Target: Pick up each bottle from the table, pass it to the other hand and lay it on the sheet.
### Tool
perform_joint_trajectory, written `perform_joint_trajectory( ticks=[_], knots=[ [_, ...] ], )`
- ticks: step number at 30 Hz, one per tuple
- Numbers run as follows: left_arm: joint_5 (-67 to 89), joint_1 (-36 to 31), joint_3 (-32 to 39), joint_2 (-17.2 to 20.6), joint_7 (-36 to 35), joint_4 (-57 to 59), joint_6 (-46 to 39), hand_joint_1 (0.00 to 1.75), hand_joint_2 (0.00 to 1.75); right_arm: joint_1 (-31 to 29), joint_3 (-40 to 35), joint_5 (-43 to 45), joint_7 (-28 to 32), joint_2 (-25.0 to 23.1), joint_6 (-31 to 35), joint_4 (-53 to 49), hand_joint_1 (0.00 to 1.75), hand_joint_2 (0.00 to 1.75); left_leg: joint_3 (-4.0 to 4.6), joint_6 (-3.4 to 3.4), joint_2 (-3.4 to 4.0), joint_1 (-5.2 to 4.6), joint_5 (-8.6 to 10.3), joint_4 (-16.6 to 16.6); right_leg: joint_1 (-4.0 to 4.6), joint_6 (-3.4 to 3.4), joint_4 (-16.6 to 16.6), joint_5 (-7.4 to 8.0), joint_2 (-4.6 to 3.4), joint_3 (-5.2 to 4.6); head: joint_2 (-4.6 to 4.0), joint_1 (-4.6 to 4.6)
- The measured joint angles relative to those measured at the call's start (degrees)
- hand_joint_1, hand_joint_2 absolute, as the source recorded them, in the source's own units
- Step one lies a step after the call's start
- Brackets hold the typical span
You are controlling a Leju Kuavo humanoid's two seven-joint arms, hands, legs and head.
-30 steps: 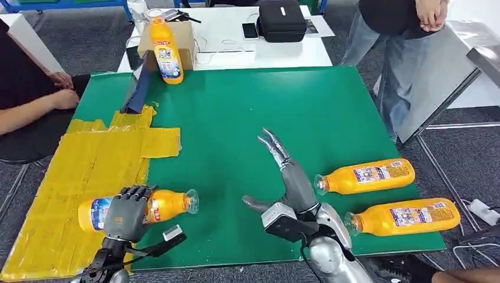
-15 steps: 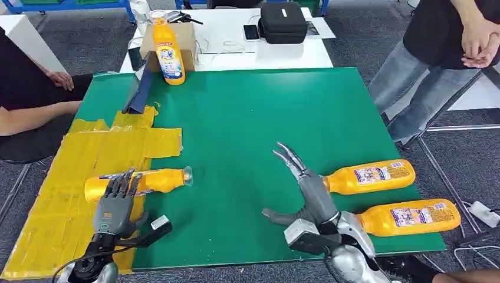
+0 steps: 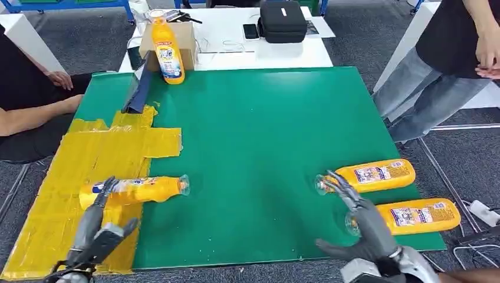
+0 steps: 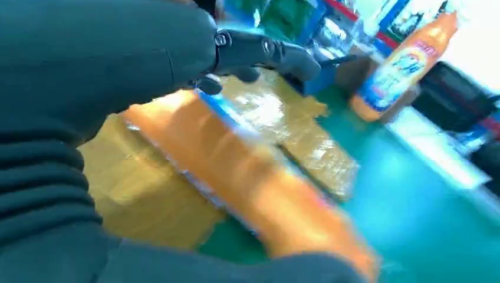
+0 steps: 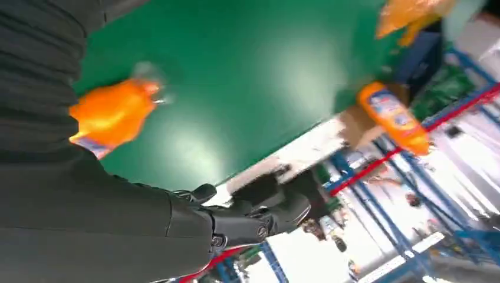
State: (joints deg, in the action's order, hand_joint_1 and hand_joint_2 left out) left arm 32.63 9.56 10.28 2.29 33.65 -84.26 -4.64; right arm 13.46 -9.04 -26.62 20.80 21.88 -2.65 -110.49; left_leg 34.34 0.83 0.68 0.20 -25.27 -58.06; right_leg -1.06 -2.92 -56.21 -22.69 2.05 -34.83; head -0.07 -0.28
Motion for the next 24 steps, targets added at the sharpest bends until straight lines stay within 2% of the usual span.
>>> perform_joint_trajectory(
  ticks=[2,6,17,24],
  knots=[
    [-8.0,0.1,2.1,-1.5,1.9,-2.6,8.0,0.0,0.0,1.7,3.4,1.8,-1.5,2.4,-3.2,-0.5,0.0,1.75,0.0,0.01,-0.01,-0.02,0.0,0.0,-0.04,-0.01,0.0,0.0,0.01,0.0,0.0,0.02],
    [-13.5,0.5,3.8,-3.5,1.9,-7.1,14.4,0.0,0.0,3.5,12.0,3.4,-2.4,6.1,-10.1,0.1,0.0,1.75,0.02,0.02,-0.01,-0.06,0.01,0.0,-0.07,-0.02,0.0,0.01,0.01,0.0,0.0,0.0],
    [-15.9,1.0,1.3,-4.7,1.7,-11.7,13.2,0.0,0.0,6.7,32.2,4.3,-4.0,11.7,-22.8,2.7,0.0,1.75,0.02,0.04,0.0,-0.07,-0.02,0.0,-0.08,-0.03,0.0,0.0,0.0,-0.05,0.0,-0.02],
    [-16.6,0.4,0.9,-4.2,1.7,-11.7,13.5,0.0,0.0,7.2,39.1,5.7,-4.7,14.4,-26.1,4.0,0.0,1.75,0.0,0.05,0.03,-0.1,-0.02,0.0,-0.1,-0.03,0.0,0.01,-0.02,-0.03,0.0,0.0]
  ],
)
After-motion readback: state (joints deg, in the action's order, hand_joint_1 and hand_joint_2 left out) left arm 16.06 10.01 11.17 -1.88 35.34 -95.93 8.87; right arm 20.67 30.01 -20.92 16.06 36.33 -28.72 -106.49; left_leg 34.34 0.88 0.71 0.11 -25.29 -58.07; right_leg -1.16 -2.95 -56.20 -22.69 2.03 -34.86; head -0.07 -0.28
